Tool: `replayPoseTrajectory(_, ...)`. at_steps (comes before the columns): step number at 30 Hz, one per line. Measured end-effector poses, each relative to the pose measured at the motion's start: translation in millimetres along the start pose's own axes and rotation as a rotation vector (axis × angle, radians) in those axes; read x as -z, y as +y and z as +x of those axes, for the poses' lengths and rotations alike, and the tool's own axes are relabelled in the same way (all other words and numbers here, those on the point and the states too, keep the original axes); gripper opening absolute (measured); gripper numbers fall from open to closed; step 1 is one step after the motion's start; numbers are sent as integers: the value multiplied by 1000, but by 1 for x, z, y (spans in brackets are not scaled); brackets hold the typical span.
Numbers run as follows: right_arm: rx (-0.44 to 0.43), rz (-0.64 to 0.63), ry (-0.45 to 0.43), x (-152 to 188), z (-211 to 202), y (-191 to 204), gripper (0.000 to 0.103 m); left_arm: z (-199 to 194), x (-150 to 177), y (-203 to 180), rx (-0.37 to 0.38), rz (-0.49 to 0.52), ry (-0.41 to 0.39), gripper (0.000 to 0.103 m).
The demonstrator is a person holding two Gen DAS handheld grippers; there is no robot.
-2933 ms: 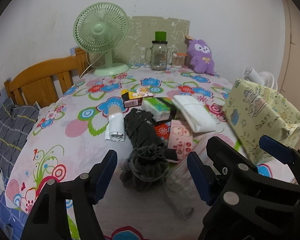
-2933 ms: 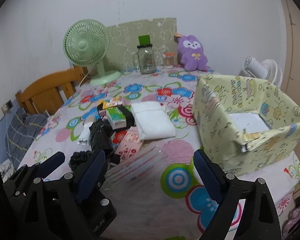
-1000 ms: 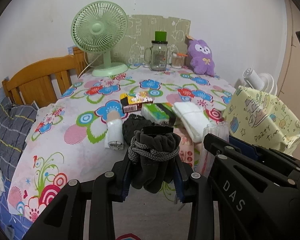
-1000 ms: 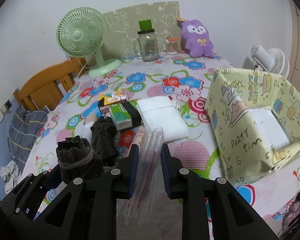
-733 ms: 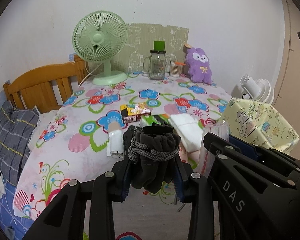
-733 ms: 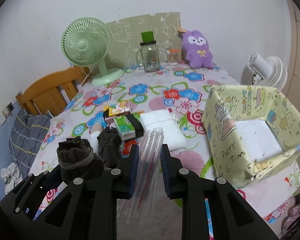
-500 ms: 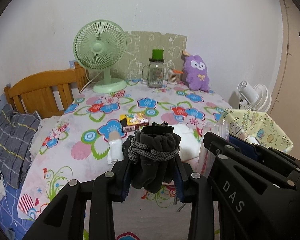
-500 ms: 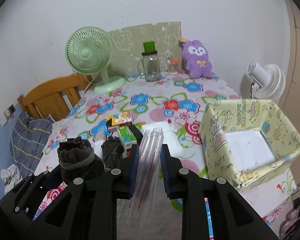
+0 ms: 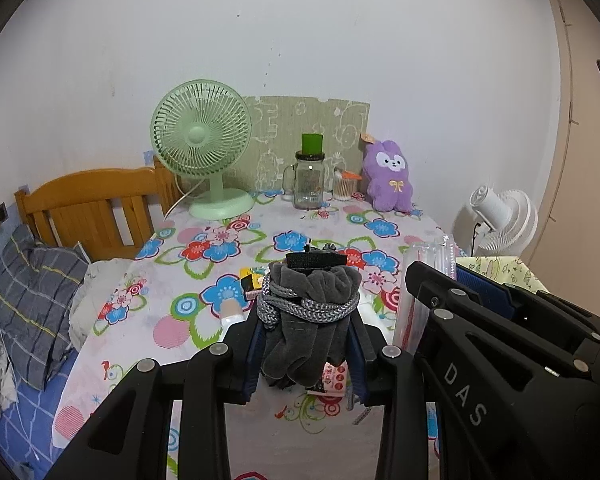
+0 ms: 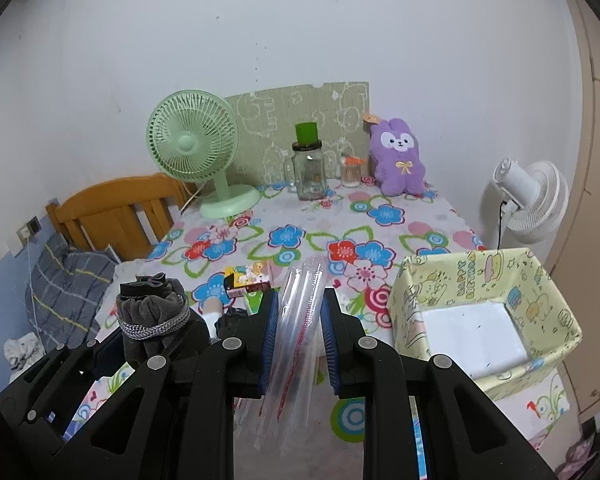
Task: Organize soft objects
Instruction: 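Carry the grey knit item and plastic sleeve in both tools to the yellow gift box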
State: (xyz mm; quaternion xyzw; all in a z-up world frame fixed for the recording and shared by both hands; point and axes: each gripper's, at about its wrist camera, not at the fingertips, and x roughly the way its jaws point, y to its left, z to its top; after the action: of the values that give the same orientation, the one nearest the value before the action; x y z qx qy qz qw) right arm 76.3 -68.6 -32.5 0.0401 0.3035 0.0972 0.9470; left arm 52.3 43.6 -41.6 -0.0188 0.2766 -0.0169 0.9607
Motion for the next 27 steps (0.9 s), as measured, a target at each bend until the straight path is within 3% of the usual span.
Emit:
replayPoseTrajectory(12, 9, 6, -24, -8, -9, -17, 25, -1, -8, -20, 14, 15, -15, 36)
replayPoseTrajectory(27, 11, 10, -49, -25, -11, -68, 25, 10, -20, -69, 27, 34, -30, 36)
